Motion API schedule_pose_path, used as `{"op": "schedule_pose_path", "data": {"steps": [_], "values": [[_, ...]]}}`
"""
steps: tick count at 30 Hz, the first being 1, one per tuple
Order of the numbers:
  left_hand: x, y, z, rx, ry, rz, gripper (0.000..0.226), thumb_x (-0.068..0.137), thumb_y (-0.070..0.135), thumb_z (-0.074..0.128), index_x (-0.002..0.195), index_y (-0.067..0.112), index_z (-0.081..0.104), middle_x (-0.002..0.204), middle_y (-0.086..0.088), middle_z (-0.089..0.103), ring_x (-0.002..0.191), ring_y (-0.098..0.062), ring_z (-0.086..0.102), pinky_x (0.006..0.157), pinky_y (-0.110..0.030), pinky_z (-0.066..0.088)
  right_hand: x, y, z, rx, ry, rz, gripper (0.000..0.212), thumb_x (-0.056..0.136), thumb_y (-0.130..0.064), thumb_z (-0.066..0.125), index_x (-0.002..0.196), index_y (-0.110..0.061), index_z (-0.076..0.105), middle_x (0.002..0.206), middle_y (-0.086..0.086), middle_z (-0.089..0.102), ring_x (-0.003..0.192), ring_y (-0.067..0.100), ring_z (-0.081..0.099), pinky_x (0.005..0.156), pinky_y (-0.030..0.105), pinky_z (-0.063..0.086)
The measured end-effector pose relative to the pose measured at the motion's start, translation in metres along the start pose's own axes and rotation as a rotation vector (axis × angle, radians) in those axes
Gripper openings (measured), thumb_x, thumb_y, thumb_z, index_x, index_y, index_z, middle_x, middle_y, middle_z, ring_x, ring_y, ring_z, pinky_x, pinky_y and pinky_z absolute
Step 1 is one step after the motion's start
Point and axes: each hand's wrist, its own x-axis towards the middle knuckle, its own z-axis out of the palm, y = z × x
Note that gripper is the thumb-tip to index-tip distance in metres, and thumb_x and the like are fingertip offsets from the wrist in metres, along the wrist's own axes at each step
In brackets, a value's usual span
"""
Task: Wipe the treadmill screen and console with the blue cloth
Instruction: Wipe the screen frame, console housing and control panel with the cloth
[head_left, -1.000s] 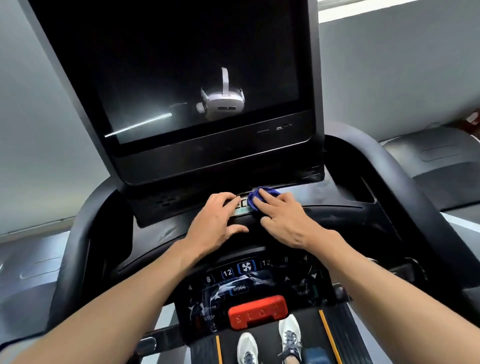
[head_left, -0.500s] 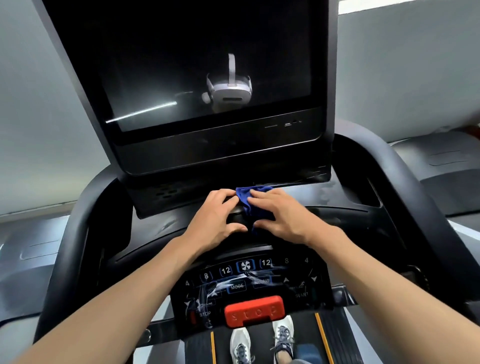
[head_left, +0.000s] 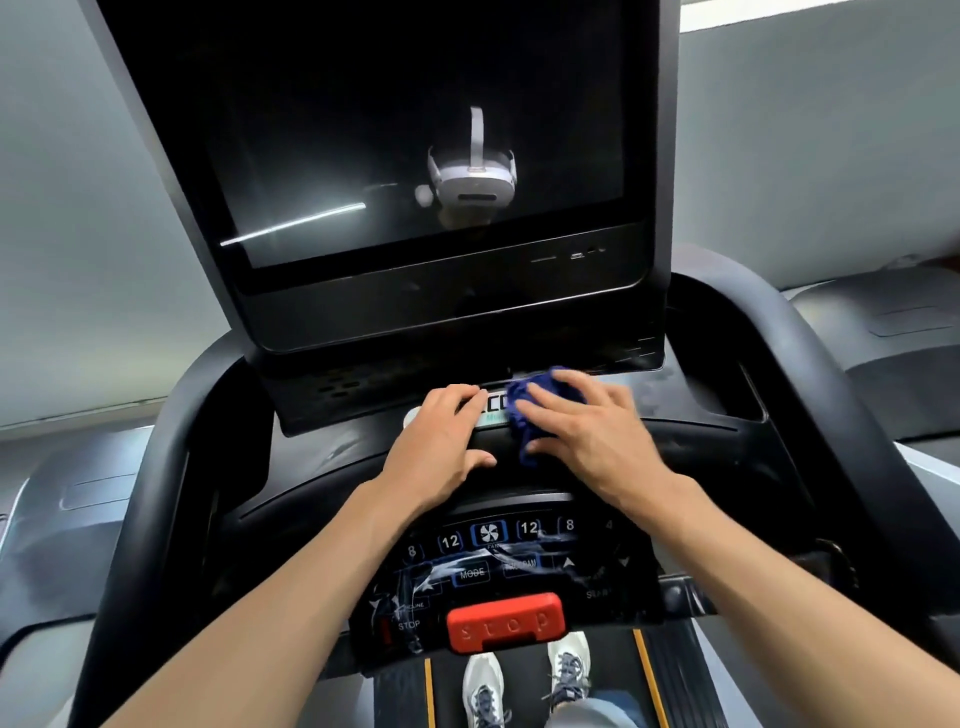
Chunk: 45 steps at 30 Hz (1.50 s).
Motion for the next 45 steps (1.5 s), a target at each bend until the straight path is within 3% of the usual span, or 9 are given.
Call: {"op": "schedule_pose_path", "data": {"steps": [4, 9, 16, 23, 26, 30, 36, 39, 45], "values": [[0.001, -0.01, 0.001, -0.097, 0.001, -0.074, 0.082, 0.081, 0.035, 0.083, 0.15, 0.014, 0.044, 0.149, 0.003, 0.042, 0.138, -0.016, 0.037, 0.115, -0.038, 0.038, 0.033, -0.039, 0.017, 0.113, -0.155, -0.022, 0.04, 0.092, -0.056, 0.053, 0.122, -0.033, 0.065, 0.136, -0.02, 0.058, 0.143, 0.018, 0.037, 0.106, 0.036, 0.02], [0.002, -0.013, -0.004, -0.085, -0.023, -0.063, 0.093, 0.073, 0.037, 0.089, 0.151, 0.013, 0.044, 0.15, 0.002, 0.042, 0.139, -0.014, 0.037, 0.113, -0.023, 0.03, 0.006, -0.018, 0.016, 0.162, 0.03, 0.006, 0.035, 0.083, -0.045, 0.07, 0.113, -0.027, 0.072, 0.124, -0.01, 0.069, 0.126, 0.021, 0.059, 0.092, 0.037, 0.049], [0.011, 0.011, -0.006, 0.12, -0.01, 0.044, 0.088, 0.083, 0.056, 0.073, 0.154, 0.016, 0.04, 0.154, 0.0, 0.042, 0.143, -0.018, 0.037, 0.113, -0.041, 0.043, -0.061, 0.081, 0.009, 0.232, 0.07, 0.324, 0.046, 0.087, -0.032, 0.075, 0.131, -0.022, 0.066, 0.141, -0.002, 0.061, 0.134, 0.025, 0.054, 0.095, 0.049, 0.054], [0.067, 0.058, 0.015, 0.347, -0.075, 0.376, 0.101, 0.087, 0.078, 0.04, 0.157, 0.006, 0.03, 0.166, -0.007, 0.026, 0.155, -0.023, 0.018, 0.126, -0.042, 0.017, -0.041, 0.091, 0.024, 0.142, 0.001, 0.385, 0.075, 0.098, -0.059, 0.019, 0.154, -0.013, 0.039, 0.16, 0.004, 0.038, 0.149, 0.027, 0.03, 0.122, 0.041, 0.027], [0.084, 0.069, 0.019, 0.443, -0.113, 0.434, 0.101, 0.092, 0.08, 0.026, 0.16, 0.007, 0.02, 0.168, -0.007, 0.013, 0.157, -0.021, 0.009, 0.127, -0.038, 0.008, -0.063, 0.103, 0.022, 0.114, -0.009, 0.609, 0.072, 0.098, -0.052, 0.019, 0.155, -0.011, 0.033, 0.161, 0.007, 0.034, 0.149, 0.028, 0.026, 0.122, 0.042, 0.025], [0.095, 0.077, 0.034, 0.426, -0.143, 0.463, 0.084, 0.103, 0.068, 0.018, 0.162, 0.009, 0.013, 0.17, -0.005, 0.005, 0.157, -0.015, -0.003, 0.128, -0.04, 0.012, -0.065, 0.063, 0.024, 0.104, 0.008, 0.529, 0.071, 0.101, -0.049, 0.023, 0.158, -0.008, 0.026, 0.165, 0.01, 0.025, 0.155, 0.026, 0.014, 0.125, 0.045, 0.018], [0.093, 0.082, 0.04, 0.427, -0.143, 0.437, 0.081, 0.104, 0.063, 0.026, 0.162, 0.008, 0.013, 0.17, -0.007, 0.006, 0.158, -0.017, 0.0, 0.127, -0.043, 0.016, -0.002, 0.109, 0.02, 0.226, 0.021, 0.751, 0.074, 0.097, -0.054, 0.037, 0.151, -0.004, 0.033, 0.155, 0.013, 0.04, 0.142, 0.028, 0.037, 0.114, 0.042, 0.033], [0.094, 0.085, 0.04, 0.457, -0.128, 0.433, 0.083, 0.102, 0.064, 0.032, 0.161, 0.007, 0.018, 0.17, -0.007, 0.01, 0.158, -0.019, 0.003, 0.127, -0.043, 0.017, 0.003, 0.126, 0.02, 0.286, 0.006, 0.705, 0.062, 0.097, -0.053, 0.039, 0.14, -0.007, 0.041, 0.141, 0.009, 0.05, 0.128, 0.028, 0.047, 0.102, 0.042, 0.039], [0.091, 0.086, 0.041, 0.48, -0.108, 0.422, 0.083, 0.101, 0.064, 0.036, 0.161, 0.007, 0.02, 0.17, -0.007, 0.013, 0.158, -0.019, 0.005, 0.126, -0.041, 0.017, -0.055, 0.091, 0.02, 0.169, 0.033, 0.603, 0.072, 0.097, -0.049, 0.022, 0.154, -0.007, 0.034, 0.161, 0.016, 0.031, 0.146, 0.031, 0.034, 0.12, 0.044, 0.028]]}}
